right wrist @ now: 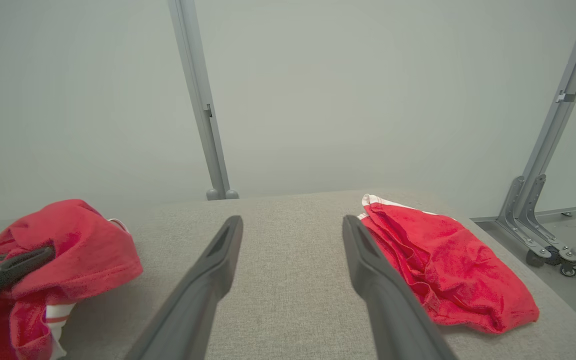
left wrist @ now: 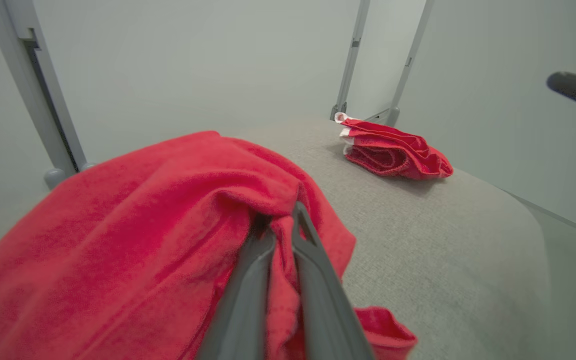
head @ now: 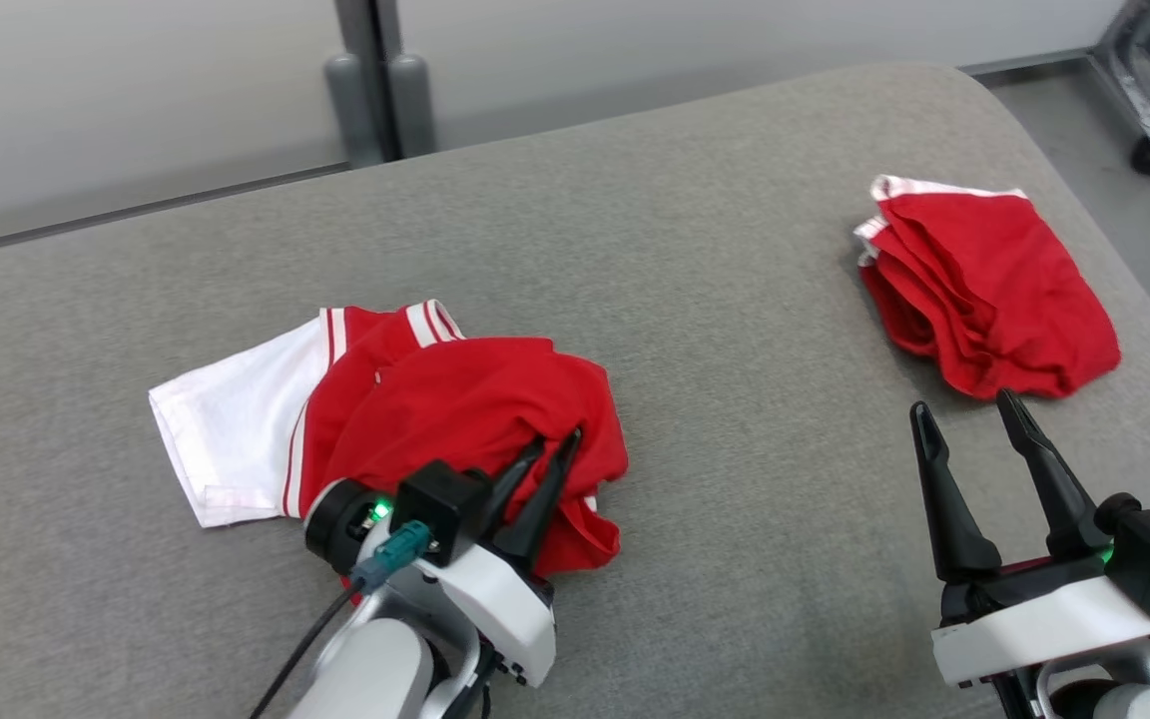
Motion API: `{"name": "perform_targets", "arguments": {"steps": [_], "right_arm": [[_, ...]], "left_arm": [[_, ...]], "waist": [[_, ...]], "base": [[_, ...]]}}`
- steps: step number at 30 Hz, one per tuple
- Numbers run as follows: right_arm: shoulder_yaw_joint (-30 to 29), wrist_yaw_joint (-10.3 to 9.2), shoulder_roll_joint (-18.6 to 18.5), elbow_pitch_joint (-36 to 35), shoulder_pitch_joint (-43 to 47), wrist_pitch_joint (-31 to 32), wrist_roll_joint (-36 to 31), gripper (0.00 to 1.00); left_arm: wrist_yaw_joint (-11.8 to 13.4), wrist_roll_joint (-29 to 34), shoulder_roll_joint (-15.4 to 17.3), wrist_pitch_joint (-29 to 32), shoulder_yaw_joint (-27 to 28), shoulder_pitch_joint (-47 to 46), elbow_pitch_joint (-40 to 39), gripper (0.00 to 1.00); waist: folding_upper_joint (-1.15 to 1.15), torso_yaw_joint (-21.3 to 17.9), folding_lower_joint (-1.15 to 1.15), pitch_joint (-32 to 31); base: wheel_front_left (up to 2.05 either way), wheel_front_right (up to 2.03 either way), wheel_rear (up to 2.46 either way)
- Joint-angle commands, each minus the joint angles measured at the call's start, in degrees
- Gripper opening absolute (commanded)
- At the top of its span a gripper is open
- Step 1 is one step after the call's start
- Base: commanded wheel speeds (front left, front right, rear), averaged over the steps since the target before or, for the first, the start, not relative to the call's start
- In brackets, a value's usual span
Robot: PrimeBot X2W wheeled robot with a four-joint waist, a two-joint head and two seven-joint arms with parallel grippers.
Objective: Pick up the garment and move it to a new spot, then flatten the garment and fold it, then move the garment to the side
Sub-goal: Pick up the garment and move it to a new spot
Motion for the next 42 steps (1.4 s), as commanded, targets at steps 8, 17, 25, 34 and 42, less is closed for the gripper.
{"name": "perform_targets", "arguments": {"steps": [8, 17, 25, 34, 42], "right_arm": [[-0.88, -0.02, 1.04, 1.57, 0.2, -2.21, 0.59, 1.0], [-1.74, -0.02, -0.22, 1.51, 1.11, -1.07, -0.53, 1.0], [-2.85, -0.02, -1.81, 0.27, 3.17, 0.99, -0.52, 1.0], [-3.45, -0.02, -1.83, -1.72, 6.79, 3.43, -0.41, 1.0], [-5.12, -0.02, -2.04, -2.51, 10.12, 4.15, -0.06, 1.0]], "left_arm": [[-0.22, -3.13, 0.47, -1.66, -8.36, -2.73, 6.52, 1.0], [3.21, -4.61, 1.98, -8.01, -4.98, 1.56, 0.43, 1.0], [9.45, -7.31, 6.89, -8.93, 4.53, 5.96, -4.16, 1.0], [12.36, -11.61, 13.01, -8.14, 13.26, 12.34, -5.03, 1.0], [14.88, -11.88, 14.26, -5.81, 14.15, 17.58, -11.45, 1.0]], "waist": [[0.0, -7.32, 0.0, 4.55], [0.0, -0.14, 0.0, -1.7], [0.0, 7.02, 0.0, -7.32], [0.0, 11.47, 0.0, -11.08], [0.0, 12.67, 0.0, -12.49]], "base": [[0.0, 0.0, 0.0], [0.0, 0.0, 0.0], [0.0, 0.0, 0.0], [0.0, 0.0, 0.0], [0.0, 0.0, 0.0]]}}
